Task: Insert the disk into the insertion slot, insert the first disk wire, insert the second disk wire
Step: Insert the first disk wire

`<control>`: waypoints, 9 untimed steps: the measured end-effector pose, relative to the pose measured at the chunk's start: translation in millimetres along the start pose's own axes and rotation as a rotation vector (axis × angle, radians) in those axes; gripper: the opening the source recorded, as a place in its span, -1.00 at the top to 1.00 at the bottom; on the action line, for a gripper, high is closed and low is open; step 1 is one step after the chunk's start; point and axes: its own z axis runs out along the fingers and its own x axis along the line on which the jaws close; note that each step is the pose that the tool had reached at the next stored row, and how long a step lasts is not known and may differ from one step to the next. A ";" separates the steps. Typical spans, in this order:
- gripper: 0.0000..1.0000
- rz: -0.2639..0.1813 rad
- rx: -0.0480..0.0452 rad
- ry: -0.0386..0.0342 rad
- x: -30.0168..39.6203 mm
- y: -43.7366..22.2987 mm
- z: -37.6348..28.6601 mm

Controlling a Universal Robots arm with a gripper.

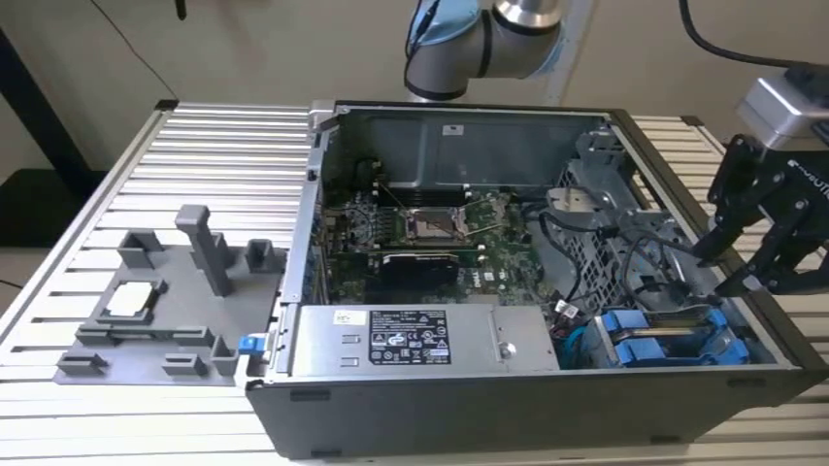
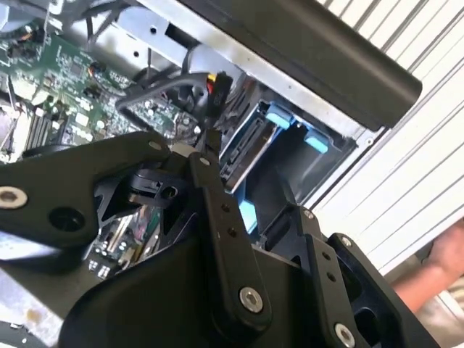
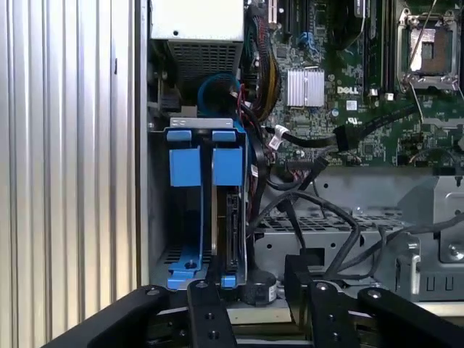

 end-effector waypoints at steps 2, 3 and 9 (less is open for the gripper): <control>0.07 -0.001 0.0012 -0.0139 -0.7 -3.0 1.0; 0.07 -0.001 0.0010 -0.0138 -1.8 -5.2 2.7; 0.07 -0.001 -0.0074 -0.0340 -8.1 -15.5 6.8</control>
